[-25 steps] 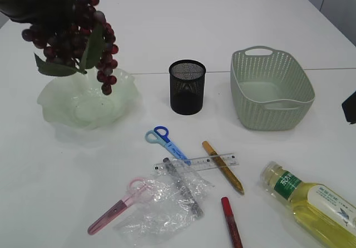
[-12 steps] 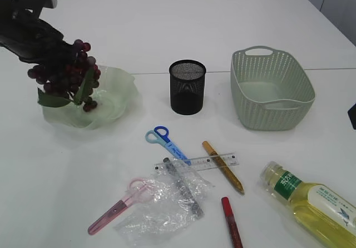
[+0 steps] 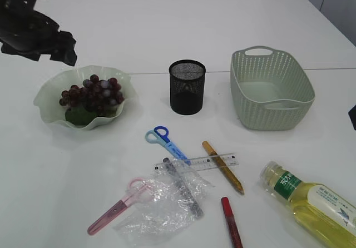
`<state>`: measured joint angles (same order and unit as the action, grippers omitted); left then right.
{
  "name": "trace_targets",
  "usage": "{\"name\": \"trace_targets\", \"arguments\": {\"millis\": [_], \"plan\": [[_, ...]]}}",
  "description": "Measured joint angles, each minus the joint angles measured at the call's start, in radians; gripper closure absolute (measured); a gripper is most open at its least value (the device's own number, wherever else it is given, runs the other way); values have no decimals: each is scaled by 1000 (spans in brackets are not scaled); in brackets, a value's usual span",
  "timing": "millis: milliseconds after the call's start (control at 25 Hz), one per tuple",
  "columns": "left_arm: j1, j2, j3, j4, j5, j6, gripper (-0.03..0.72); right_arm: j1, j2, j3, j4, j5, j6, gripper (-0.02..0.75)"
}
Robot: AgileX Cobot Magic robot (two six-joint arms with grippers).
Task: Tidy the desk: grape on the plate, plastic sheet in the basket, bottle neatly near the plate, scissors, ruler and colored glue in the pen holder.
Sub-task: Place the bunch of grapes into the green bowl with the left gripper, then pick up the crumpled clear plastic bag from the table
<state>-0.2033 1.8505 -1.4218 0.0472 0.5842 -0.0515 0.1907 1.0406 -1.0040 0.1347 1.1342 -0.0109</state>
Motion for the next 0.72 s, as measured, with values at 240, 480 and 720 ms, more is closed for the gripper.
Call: {"name": "trace_targets", "arguments": {"millis": [240,480,720], "plan": [[0,-138,-33,0,265,0,121,0,0,0,0,0,0,192],[1,-278,92,-9,411,11,158,30,0,-17,0,2,-2,192],[8,-442,314,-103,374,0,165,168,22,-31,0,2,5,192]]}}
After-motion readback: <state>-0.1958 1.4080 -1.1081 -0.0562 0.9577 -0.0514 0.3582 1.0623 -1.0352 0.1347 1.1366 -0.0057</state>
